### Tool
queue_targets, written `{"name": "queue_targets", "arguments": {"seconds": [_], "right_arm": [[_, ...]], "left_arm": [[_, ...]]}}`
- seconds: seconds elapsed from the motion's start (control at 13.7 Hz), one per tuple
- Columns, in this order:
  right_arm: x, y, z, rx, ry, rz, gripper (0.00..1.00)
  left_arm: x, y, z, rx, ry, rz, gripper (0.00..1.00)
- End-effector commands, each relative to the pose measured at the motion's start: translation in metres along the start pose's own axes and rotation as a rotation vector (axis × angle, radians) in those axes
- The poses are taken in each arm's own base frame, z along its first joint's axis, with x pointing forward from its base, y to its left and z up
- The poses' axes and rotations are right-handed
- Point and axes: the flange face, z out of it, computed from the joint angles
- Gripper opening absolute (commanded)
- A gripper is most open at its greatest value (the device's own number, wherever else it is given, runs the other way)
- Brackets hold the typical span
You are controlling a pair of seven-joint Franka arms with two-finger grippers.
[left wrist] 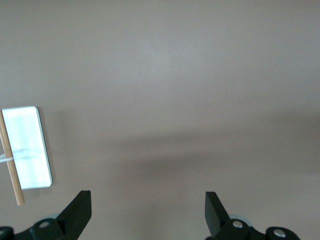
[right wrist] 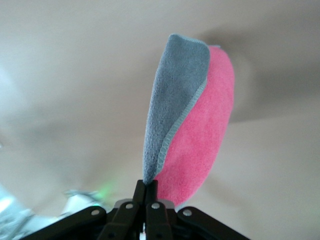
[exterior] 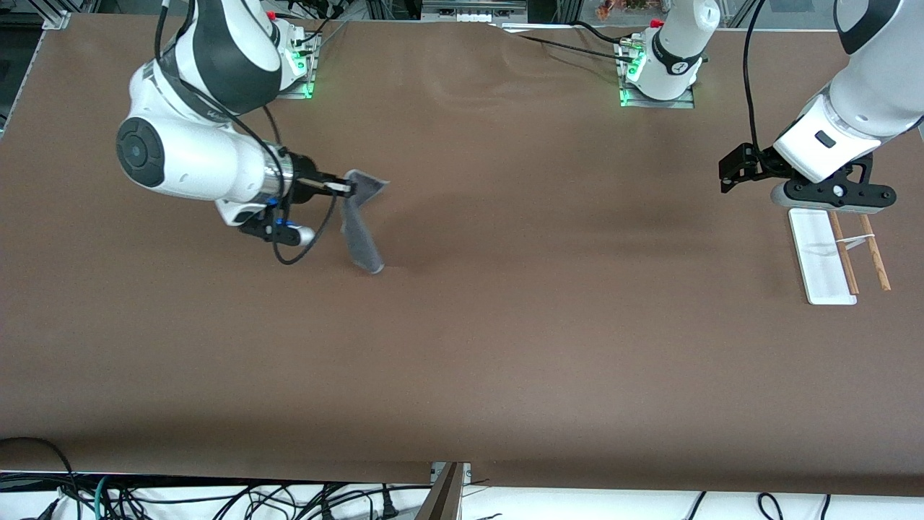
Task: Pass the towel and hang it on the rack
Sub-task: 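Carry the towel toward the left gripper while the left gripper approaches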
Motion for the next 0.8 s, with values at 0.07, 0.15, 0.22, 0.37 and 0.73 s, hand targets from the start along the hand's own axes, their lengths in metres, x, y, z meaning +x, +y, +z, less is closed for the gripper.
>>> {"name": "queue_targets", "arguments": {"seconds": [0.07,0.15,0.22,0.37,0.73], "right_arm": [[-0.03,-0.083,-0.006,0.184,-0.111,0.155,0.0],[-0.036,-0.096,-0.012,0.263,-0.138,0.203,0.0],[-0.044,-0.109,-0.013,0.338,-0.168,0.252,0.0],[-0.059,-0.131,-0.016,0.459,-0.215,0.321,0.0],[-0.087,-0.176,0.006,0.689,-0.302,0.481,0.0]], "left_arm": [[0.003,-0.011,0.005,-0.015,-0.05,0.007,1.0],[0.003,-0.022,0.011,-0.041,-0.065,0.044,1.0],[0.008,-0.025,0.024,-0.101,-0.087,0.12,1.0],[0.019,-0.036,0.052,-0.226,-0.129,0.205,1.0],[0.026,-0.005,0.108,-0.585,-0.125,0.437,1.0]]}}
